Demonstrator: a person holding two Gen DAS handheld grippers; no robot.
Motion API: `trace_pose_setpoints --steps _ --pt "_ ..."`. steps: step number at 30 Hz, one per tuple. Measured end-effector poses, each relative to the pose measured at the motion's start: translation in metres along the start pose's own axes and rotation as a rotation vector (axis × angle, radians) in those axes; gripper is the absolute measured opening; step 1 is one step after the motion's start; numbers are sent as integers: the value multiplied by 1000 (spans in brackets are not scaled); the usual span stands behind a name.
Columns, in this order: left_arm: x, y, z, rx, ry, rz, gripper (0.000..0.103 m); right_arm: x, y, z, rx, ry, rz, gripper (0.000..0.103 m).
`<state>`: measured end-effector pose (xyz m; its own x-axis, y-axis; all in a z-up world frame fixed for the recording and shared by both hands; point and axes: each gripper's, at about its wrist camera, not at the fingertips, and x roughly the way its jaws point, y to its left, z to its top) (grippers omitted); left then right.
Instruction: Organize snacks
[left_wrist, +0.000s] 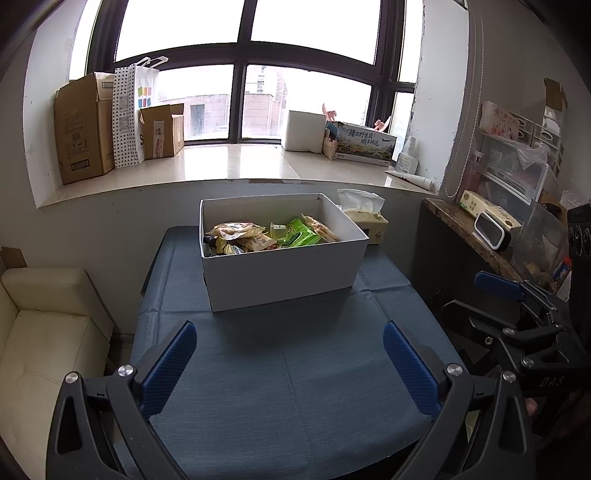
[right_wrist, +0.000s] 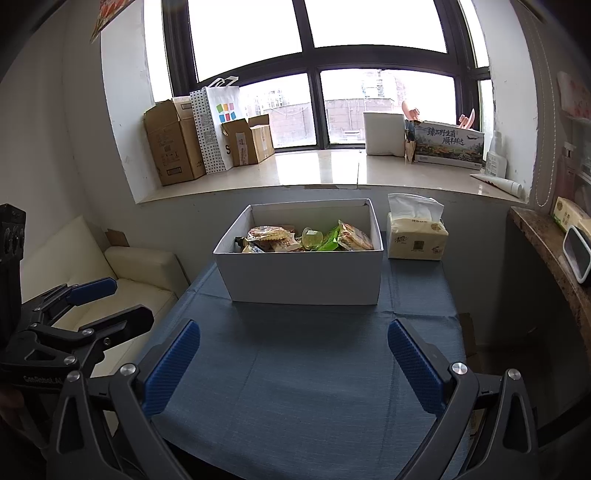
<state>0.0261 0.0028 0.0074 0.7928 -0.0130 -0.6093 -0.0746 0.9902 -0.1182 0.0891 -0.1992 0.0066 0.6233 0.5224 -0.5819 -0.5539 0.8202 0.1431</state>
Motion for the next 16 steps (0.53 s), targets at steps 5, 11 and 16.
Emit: trace_pose_setpoints --steps 5,11,16 --pt "0 3 1 -7 1 10 103 1 0 0 0 3 0 103" --pt "0 2 1 -6 -3 2 103 2 -1 0 -1 6 2 103" --pt "-3 2 1 -1 -15 5 103 2 -1 0 2 4 1 103"
